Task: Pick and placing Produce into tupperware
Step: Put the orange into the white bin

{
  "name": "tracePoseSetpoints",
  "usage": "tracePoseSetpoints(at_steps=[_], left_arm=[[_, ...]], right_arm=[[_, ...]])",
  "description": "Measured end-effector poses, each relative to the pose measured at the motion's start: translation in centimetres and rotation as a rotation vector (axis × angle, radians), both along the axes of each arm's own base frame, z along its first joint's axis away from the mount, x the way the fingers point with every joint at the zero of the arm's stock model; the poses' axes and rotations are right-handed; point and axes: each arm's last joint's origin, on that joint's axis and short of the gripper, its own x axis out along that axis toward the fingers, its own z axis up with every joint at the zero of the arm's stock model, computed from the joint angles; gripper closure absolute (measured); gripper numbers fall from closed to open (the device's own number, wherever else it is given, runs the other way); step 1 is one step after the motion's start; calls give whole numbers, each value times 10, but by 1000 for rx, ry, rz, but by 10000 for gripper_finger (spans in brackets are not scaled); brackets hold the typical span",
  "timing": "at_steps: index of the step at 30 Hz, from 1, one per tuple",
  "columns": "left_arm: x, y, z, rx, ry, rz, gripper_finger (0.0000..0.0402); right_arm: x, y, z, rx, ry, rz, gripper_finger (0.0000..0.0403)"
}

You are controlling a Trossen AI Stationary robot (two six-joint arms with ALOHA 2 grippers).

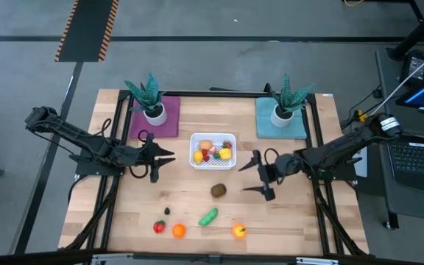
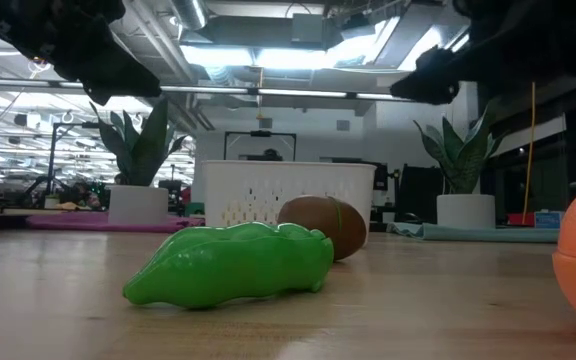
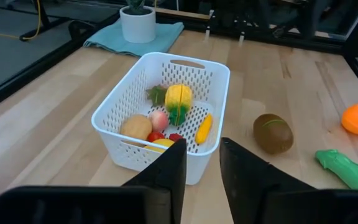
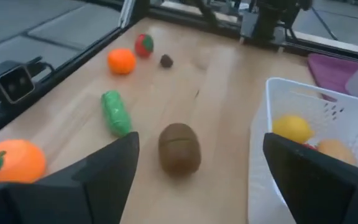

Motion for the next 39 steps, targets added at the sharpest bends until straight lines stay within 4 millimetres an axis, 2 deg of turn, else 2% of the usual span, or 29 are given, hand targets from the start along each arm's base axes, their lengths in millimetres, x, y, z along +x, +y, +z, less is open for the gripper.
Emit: tracePoseSetpoints(at_steps=[8, 17, 23, 26, 30, 33, 39], left_arm=[[0, 0, 0, 0, 0, 0, 329], [0, -2, 0, 40, 10, -27, 345], [-4, -9, -9, 52, -2, -80, 357], [-5, -12, -18, 80, -66, -124, 364], [-8, -12, -20, 106, -182, -144, 373], [-9, -12, -23, 107, -175, -152, 379], [-10, -11, -25, 99, -168, -151, 392]], right_arm=[[2, 32, 18, -86, 117, -10, 60], [26, 79, 22, -175, 256, 78, 60], [42, 104, 21, -144, 343, 64, 60], [48, 116, 18, -177, 395, 78, 60], [55, 130, 18, -191, 454, 77, 60], [57, 138, 20, -183, 529, 45, 60], [66, 155, 22, -80, 557, -20, 60]])
